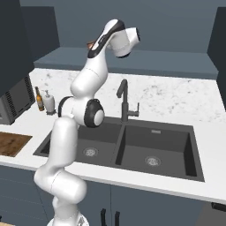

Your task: From the different types of pastries on the counter, select a croissant and place it on the cutting board. Then retrieve a jar of jam from the cabinet and place it alongside the croissant on the cutting board.

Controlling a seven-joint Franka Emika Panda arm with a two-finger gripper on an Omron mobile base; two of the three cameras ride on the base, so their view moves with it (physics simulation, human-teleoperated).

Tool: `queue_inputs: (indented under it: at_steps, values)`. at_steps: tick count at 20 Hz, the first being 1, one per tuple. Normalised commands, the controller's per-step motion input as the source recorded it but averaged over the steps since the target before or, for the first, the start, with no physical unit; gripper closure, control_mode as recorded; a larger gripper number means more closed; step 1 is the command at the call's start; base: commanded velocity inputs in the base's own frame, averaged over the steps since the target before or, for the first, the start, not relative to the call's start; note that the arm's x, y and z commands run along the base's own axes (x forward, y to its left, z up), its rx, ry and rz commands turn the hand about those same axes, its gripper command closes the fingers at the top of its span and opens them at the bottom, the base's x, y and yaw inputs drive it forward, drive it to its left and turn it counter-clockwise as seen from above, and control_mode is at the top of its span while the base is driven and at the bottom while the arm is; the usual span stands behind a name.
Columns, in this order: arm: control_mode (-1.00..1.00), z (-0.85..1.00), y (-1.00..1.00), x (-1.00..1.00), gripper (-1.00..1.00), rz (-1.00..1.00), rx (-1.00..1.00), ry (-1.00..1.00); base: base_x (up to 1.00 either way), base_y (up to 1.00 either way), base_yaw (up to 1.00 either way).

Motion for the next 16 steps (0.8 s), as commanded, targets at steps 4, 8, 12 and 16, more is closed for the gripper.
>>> queue_inputs:
  at_steps: [4, 8, 12, 16]
  values:
    - [-1.0, 0.01, -0.17, -0.15, 1.0, -0.08, 0.0, 0.02, 0.0, 0.0, 0.0]
    - [-1.0, 0.0, -0.33, -0.32, 1.0, -0.16, 0.02, 0.06, 0.0, 0.0, 0.0]
    - [-1.0, 0.0, -0.31, -0.46, 1.0, -0.14, 0.09, 0.04, 0.0, 0.0, 0.0]
    - [-1.0, 0.0, -0.03, -0.25, 1.0, 0.0, 0.03, -0.01, 0.0, 0.0, 0.0]
